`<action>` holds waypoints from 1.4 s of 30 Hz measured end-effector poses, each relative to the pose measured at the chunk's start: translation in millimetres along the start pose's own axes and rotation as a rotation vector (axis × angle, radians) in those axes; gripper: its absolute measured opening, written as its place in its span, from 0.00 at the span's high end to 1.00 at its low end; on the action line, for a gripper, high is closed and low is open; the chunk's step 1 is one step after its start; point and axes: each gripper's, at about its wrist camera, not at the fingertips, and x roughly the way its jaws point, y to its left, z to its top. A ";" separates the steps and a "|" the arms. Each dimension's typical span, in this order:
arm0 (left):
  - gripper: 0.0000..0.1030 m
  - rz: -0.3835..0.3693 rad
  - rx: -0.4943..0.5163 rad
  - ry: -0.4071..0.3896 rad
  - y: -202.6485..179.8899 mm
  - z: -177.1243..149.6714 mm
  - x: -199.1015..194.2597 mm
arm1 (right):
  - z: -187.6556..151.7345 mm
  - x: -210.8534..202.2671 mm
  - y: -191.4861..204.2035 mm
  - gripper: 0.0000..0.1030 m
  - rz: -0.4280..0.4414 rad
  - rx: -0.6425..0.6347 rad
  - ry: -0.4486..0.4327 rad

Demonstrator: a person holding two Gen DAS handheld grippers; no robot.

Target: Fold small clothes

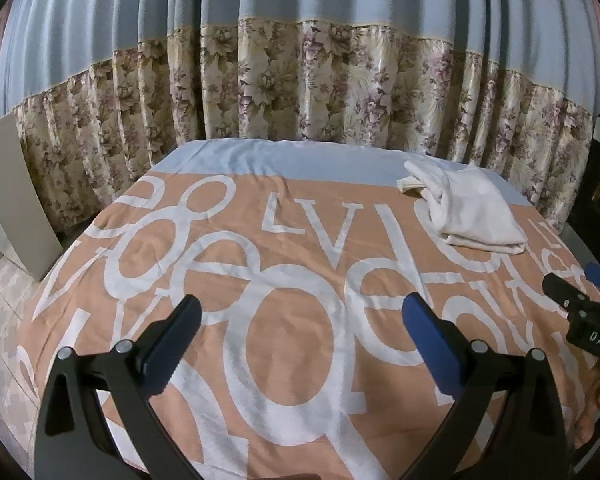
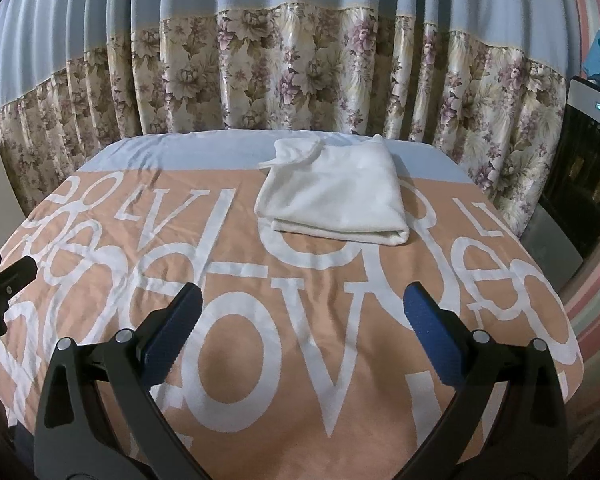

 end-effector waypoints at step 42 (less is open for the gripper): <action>0.02 -0.004 -0.009 -0.027 -7.3 -4.5 8.7 | -0.9 2.3 0.7 0.03 0.019 0.025 0.002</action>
